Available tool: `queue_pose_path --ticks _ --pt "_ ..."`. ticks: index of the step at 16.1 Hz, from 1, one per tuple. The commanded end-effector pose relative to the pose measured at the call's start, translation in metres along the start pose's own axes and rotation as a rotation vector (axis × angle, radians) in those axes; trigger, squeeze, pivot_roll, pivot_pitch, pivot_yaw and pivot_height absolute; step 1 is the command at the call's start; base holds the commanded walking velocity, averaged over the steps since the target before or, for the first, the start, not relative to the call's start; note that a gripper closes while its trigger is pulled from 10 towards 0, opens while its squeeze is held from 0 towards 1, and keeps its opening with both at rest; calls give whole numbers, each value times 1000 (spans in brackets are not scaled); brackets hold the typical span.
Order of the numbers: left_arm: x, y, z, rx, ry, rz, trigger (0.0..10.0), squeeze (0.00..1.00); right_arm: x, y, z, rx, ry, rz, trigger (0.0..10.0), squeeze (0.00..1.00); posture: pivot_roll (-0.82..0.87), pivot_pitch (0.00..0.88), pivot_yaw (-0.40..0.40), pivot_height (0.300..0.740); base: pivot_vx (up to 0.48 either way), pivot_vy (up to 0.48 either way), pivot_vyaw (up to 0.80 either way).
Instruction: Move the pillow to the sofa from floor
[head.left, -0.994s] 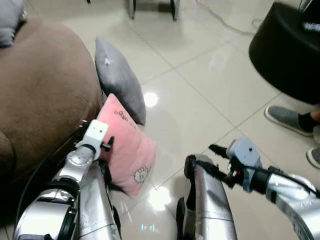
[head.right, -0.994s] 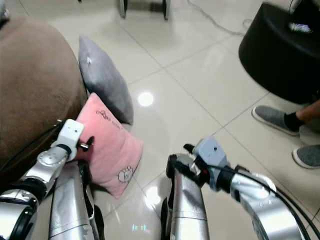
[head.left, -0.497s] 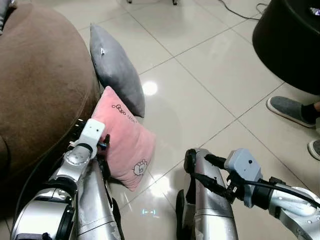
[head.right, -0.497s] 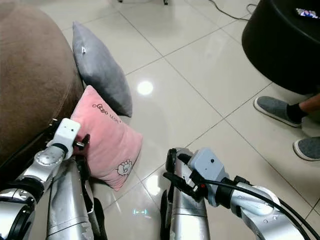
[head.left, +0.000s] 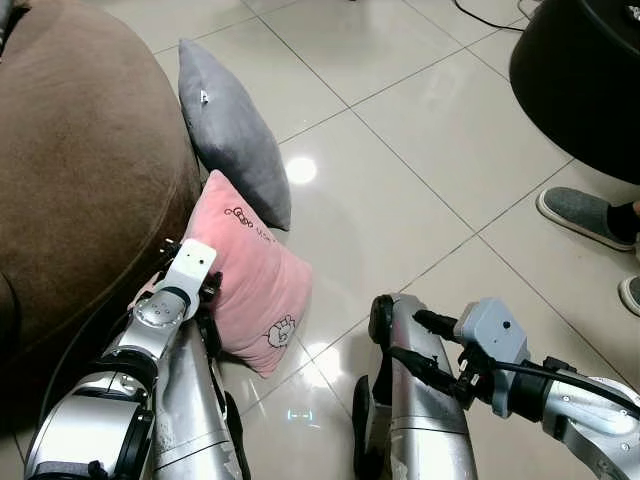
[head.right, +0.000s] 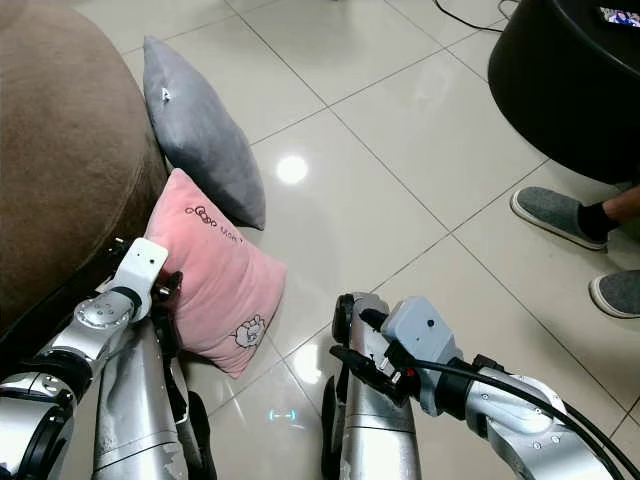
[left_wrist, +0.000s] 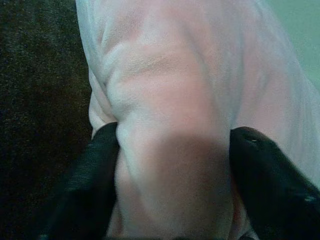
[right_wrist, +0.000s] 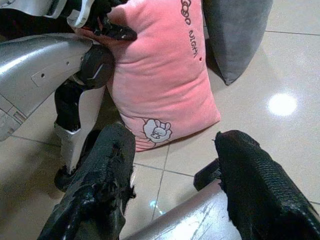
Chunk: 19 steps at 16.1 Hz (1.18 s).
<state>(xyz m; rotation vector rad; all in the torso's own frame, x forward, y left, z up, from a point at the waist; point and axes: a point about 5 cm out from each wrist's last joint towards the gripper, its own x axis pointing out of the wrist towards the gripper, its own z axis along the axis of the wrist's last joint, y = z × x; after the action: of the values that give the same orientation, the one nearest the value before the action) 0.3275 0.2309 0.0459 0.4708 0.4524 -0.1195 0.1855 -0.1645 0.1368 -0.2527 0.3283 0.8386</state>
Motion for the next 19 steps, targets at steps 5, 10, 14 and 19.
queue_pose_path --ticks 5,10,14,19 --pt "-3 -7 -14 -32 49 -33 0 0 0 -1 -2 -1 3 3 10000 0 -151 275 -63 457 0 0 0" --pt "-2 -15 -13 -43 41 -62 0 0 5 0 -4 -1 -3 0 10000 0 -144 263 -55 457 0 0 0" --pt "-2 -18 -12 -50 37 -79 0 0 7 2 -5 -1 -4 1 10000 0 -141 254 -49 457 0 0 0" --pt "-1 -22 -9 -62 24 -103 0 0 12 1 -10 3 -7 -16 10000 0 -131 229 -38 457 0 0 0"
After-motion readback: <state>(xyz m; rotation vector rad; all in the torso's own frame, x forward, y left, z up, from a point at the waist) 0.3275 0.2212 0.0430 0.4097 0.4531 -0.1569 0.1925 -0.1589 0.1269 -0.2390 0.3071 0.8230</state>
